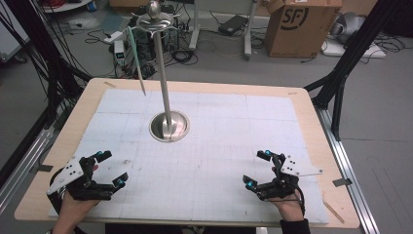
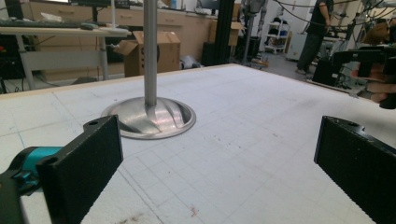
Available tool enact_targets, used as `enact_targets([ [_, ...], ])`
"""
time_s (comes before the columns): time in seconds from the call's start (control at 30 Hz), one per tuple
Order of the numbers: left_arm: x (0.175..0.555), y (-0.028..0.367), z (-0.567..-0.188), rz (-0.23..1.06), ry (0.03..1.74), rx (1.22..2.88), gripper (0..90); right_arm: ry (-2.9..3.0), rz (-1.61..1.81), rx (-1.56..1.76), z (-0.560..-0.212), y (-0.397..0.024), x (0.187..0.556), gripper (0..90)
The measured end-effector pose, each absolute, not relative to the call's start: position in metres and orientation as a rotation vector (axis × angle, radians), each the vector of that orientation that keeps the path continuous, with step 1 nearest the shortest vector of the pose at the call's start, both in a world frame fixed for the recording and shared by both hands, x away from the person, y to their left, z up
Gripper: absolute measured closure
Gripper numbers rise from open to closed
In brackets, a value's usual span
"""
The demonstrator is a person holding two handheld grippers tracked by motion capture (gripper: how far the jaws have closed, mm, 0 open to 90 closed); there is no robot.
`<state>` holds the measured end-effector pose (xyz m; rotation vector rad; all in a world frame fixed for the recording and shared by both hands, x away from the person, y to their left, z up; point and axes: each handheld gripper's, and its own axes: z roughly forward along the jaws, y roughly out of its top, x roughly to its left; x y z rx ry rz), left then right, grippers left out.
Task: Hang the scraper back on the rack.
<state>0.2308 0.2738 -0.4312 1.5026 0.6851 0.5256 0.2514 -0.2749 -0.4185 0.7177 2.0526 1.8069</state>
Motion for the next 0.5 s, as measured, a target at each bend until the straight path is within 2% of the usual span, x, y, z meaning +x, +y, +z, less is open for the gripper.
enact_targets([
  [0.5, 0.2359, 0.2737, -0.4321, 0.540, 0.689, 1.516, 1.7, 2.091, 1.813, 0.709, -0.4222, -0.2702, 0.2483, 0.3],
])
